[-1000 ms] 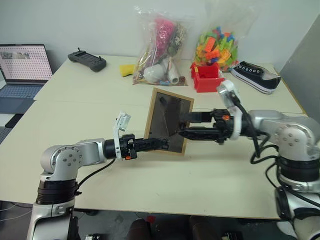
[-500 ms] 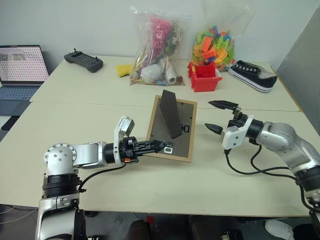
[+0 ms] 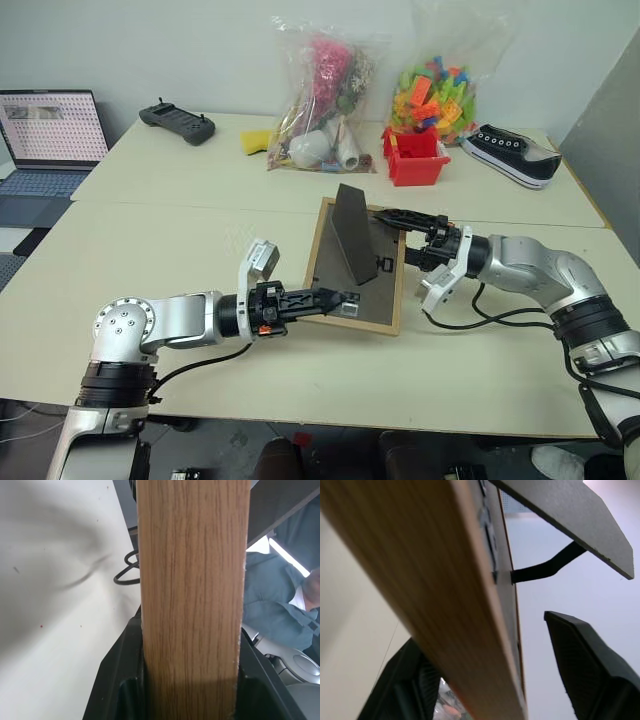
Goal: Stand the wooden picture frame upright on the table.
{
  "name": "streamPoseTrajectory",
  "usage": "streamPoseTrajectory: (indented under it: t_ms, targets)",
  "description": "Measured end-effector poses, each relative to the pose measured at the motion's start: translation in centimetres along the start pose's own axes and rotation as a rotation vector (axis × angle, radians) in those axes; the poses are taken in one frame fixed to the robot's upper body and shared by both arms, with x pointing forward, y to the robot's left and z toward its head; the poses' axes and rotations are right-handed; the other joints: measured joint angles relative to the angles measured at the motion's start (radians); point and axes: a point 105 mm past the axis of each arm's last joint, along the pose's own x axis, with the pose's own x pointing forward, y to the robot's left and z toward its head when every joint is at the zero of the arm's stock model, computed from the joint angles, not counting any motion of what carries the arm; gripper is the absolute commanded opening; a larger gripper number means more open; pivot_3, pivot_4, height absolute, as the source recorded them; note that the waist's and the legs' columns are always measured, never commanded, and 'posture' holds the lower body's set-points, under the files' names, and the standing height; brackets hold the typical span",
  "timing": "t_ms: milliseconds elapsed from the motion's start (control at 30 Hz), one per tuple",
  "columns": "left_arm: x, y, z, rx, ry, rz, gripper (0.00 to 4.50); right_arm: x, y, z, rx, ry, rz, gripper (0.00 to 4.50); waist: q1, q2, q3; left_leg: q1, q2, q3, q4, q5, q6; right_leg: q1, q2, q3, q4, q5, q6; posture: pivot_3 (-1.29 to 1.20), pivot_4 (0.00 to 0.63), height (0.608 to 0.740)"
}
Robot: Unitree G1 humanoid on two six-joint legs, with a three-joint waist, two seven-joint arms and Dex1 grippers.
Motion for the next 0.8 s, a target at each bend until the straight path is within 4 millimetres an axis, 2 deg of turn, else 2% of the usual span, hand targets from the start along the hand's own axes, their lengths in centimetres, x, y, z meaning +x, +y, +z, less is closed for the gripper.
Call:
streamPoseTrajectory:
  t_ms: [100, 167, 233, 333, 467, 567, 667, 733, 800]
  targets:
    - [0.2, -0.1, -0.1, -0.001, -0.007, -0.008, 1.29, -0.1, 0.1, 0.1, 0.003, -0.007, 0.0, 1.73, -0.001, 0.0, 0.0, 0.002, 0.0, 0.001, -0.001, 0.0, 0.0, 0.001, 0.0, 0.001, 0.0, 0.0, 0.0, 0.0, 0.15, 0.74]
    - [0.3, 0.0, -0.1, -0.01, -0.014, -0.012, 1.29, -0.1, 0.0, 0.0, -0.003, -0.011, 0.004, 1.61, -0.002, 0.0, 0.0, 0.002, 0.0, 0.001, -0.001, 0.0, 0.0, 0.001, 0.0, 0.001, 0.0, 0.0, 0.0, 0.0, 0.15, 0.74]
    - [0.4, -0.1, 0.0, -0.006, -0.021, -0.012, 1.99, -0.2, -0.2, -0.1, -0.007, -0.01, 0.006, 1.6, -0.002, 0.0, 0.0, 0.002, 0.0, 0.001, -0.001, 0.0, 0.0, 0.001, 0.0, 0.001, 0.0, 0.0, 0.0, 0.0, 0.15, 0.74]
    - [0.3, -0.5, 0.4, 0.029, -0.039, -0.005, 2.54, -0.3, 0.3, -0.3, 0.006, -0.007, 0.027, 1.35, -0.002, 0.0, 0.0, 0.002, 0.0, 0.001, -0.001, 0.0, 0.0, 0.001, 0.0, 0.001, 0.0, 0.0, 0.0, 0.0, 0.15, 0.74]
    - [-0.1, -0.5, 1.2, 0.046, -0.07, 0.02, 3.37, -0.5, 0.4, -0.5, 0.025, -0.003, 0.023, 1.31, -0.002, 0.0, 0.0, 0.002, 0.0, 0.001, -0.001, 0.0, 0.0, 0.001, 0.0, 0.001, 0.0, 0.0, 0.0, 0.0, 0.15, 0.74]
    - [-1.4, -0.5, 2.5, 0.07, -0.126, 0.067, 3.94, -0.8, 0.4, -0.8, 0.061, 0.01, 0.011, 1.31, -0.002, 0.0, 0.0, 0.002, 0.0, 0.001, -0.001, 0.0, 0.0, 0.001, 0.0, 0.001, 0.0, 0.0, 0.0, 0.0, 0.15, 0.74]
    - [-3.6, -0.9, 4.1, 0.129, -0.216, 0.143, 4.5, -0.9, 1.0, -1.6, 0.177, 0.048, -0.005, 1.31, -0.006, 0.0, 0.0, 0.003, 0.001, 0.001, -0.001, 0.0, 0.0, 0.002, 0.0, 0.001, 0.0, 0.0, 0.0, 0.0, 0.15, 0.74]
    - [-4.5, -0.6, 4.3, 0.161, -0.247, 0.204, 4.5, -0.5, 1.4, -2.0, 0.256, 0.072, -0.013, 1.31, -0.011, 0.0, 0.0, 0.003, 0.001, 0.001, -0.001, 0.0, 0.0, 0.002, 0.001, 0.001, 0.0, 0.0, 0.0, 0.0, 0.15, 0.74]
    - [-6.1, 0.6, 4.3, 0.258, -0.278, 0.374, 4.5, 0.6, 2.4, -2.8, 0.476, 0.128, -0.029, 1.31, -0.016, 0.0, 0.0, 0.003, 0.003, 0.001, -0.001, 0.0, 0.0, 0.002, 0.001, 0.001, 0.0, 0.0, 0.0, 0.0, 0.15, 0.74]
